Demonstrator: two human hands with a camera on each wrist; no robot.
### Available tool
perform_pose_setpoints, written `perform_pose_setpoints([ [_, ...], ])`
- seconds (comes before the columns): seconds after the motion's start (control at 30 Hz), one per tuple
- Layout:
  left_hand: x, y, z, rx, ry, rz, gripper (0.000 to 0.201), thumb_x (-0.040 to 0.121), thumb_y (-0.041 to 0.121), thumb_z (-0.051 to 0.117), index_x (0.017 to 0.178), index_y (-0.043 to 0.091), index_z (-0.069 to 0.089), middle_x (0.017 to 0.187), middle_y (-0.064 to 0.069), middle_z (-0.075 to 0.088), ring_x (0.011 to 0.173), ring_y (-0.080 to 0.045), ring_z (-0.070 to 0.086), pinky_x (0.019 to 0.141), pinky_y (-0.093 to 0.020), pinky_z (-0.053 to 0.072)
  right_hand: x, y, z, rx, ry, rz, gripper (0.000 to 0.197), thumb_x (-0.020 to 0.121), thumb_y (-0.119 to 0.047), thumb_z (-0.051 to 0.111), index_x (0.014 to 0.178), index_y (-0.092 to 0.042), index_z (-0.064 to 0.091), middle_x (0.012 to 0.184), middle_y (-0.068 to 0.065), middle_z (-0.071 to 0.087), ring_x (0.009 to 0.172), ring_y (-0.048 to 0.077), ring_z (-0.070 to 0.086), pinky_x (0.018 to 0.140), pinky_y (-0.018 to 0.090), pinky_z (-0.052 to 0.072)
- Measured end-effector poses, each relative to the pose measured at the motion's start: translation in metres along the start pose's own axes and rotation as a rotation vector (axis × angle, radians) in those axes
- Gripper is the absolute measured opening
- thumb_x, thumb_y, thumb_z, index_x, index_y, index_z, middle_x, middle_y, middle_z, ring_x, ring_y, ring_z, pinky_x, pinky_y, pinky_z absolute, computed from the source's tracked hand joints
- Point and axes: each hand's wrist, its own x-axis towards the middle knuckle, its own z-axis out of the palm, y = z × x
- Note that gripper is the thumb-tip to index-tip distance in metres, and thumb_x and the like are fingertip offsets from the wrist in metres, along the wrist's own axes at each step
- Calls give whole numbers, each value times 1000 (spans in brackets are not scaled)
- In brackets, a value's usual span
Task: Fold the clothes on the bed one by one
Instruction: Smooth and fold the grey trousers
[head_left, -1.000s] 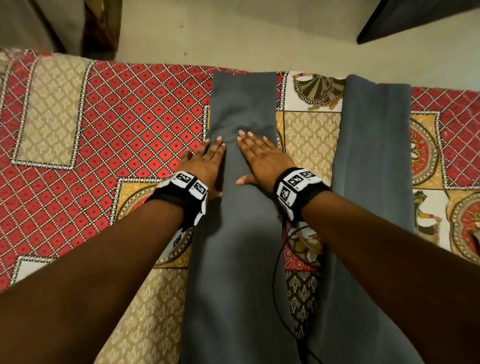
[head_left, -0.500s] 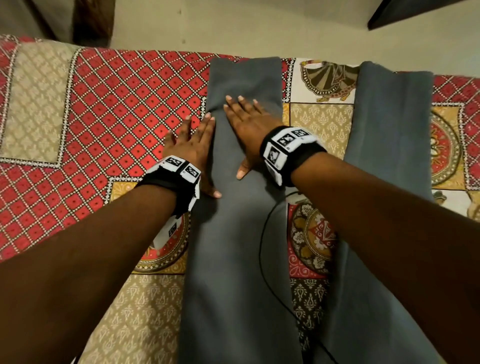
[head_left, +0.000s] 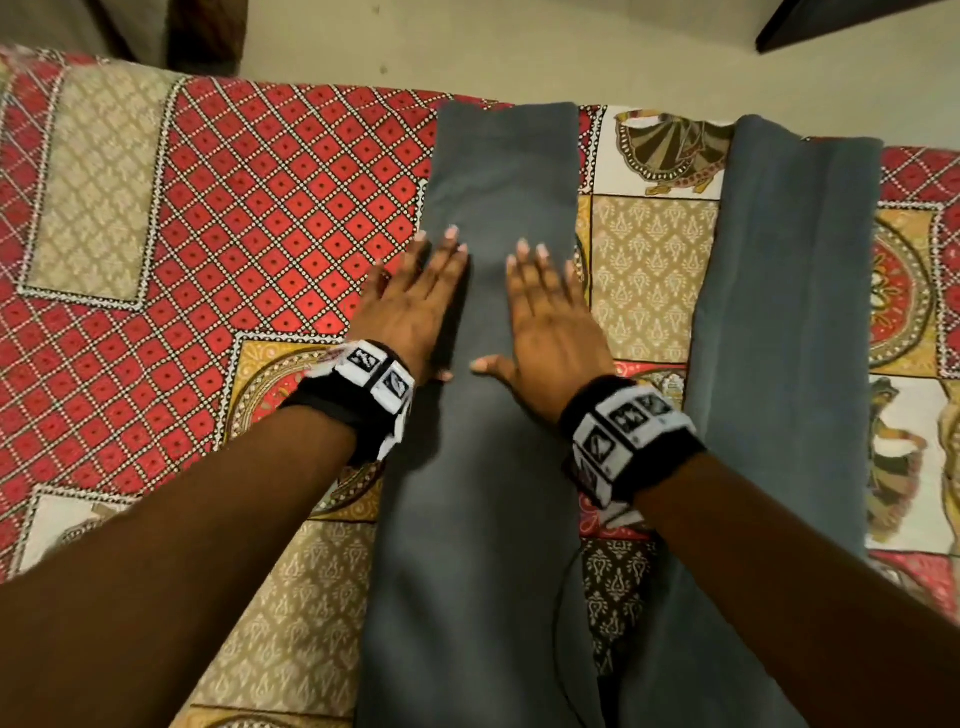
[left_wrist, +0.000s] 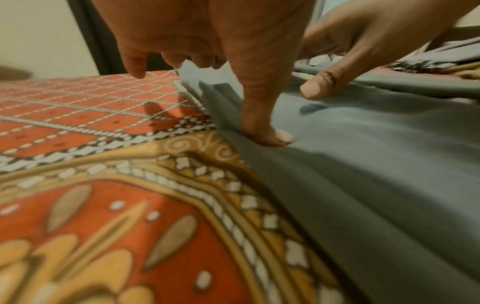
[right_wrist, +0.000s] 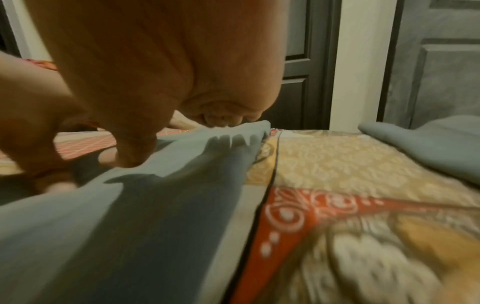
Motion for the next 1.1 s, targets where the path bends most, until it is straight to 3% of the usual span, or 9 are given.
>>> perform_pose_setpoints([
  [0.13, -8, 19, 7, -48, -73, -12, 115, 85, 23, 75, 157, 20, -15, 165, 5, -19, 153, -18, -9, 123, -47, 10, -11, 21, 10, 97, -75, 81, 123, 82, -86, 41, 159, -4, -8, 168, 13, -12, 156, 28, -8, 127, 47, 2],
  [0.27, -16, 21, 5, -156, -73, -130, 114, 83, 21, 77, 158, 17, -8, 167, -1, -10, 154, -21, -2, 124, -46, 13, -8, 46, -6, 275, 15, 296, 127, 79, -86, 48, 159, -1, -2, 168, 18, -3, 156, 35, 0, 127, 47, 5],
  [0.33, -37, 27, 10, -228, 26, -113, 102, 86, 22, 73, 159, 15, 2, 167, -4, -2, 154, -23, 3, 124, -41, 12, -31, 40, -10, 341, 110, 271, 115, 87, -78, 48, 160, -2, 2, 168, 18, 1, 156, 33, 3, 127, 45, 7],
  [0.43, -95, 42, 41, -272, 159, -12, 85, 92, 29, 65, 158, 9, 16, 166, -10, 7, 154, -27, 5, 125, -39, 11, -94, -1, 11, 380, 205, 132, 94, 96, -57, 52, 160, -1, 13, 168, 17, 9, 156, 32, 9, 127, 44, 9],
  [0.6, -222, 88, 137, -345, 158, -22, 69, 94, 18, 58, 155, 6, 28, 165, -13, 14, 152, -33, 12, 121, -50, 19, -240, -74, 94, 429, 176, 24, 69, 97, -30, 43, 156, 1, 25, 163, 21, 24, 153, 34, 17, 124, 48, 17],
  [0.73, -313, 117, 201, -394, 40, -62, 66, 97, 29, 41, 156, 8, 22, 166, -11, 11, 153, -30, 9, 120, -51, 20, -341, -108, 144, 460, 114, 0, 64, 96, -19, 39, 156, -5, 20, 164, 13, 25, 151, 32, 26, 125, 39, 9],
  [0.8, -335, 119, 217, -365, 26, -108, 71, 97, 42, 39, 157, 10, 20, 166, -8, 11, 153, -28, 10, 121, -50, 19, -367, -110, 159, 446, 102, -1, 64, 99, -26, 42, 156, -5, 25, 164, 11, 24, 151, 30, 26, 126, 39, 10],
  [0.93, -345, 107, 228, -360, 106, -169, 88, 93, 63, 42, 159, 15, 11, 168, -1, 3, 154, -21, -1, 123, -42, 3, -381, -96, 173, 332, 77, 44, 75, 103, -52, 42, 159, -7, 22, 168, 8, 16, 156, 22, 11, 127, 42, 11],
  [1.1, -348, 112, 226, -331, 126, -180, 101, 87, 76, 39, 160, 17, 1, 167, 2, -6, 154, -19, -7, 124, -44, 1, -393, -97, 174, 315, 94, 173, 90, 99, -60, 47, 160, -3, 12, 169, 11, 8, 157, 24, 2, 127, 43, 8],
])
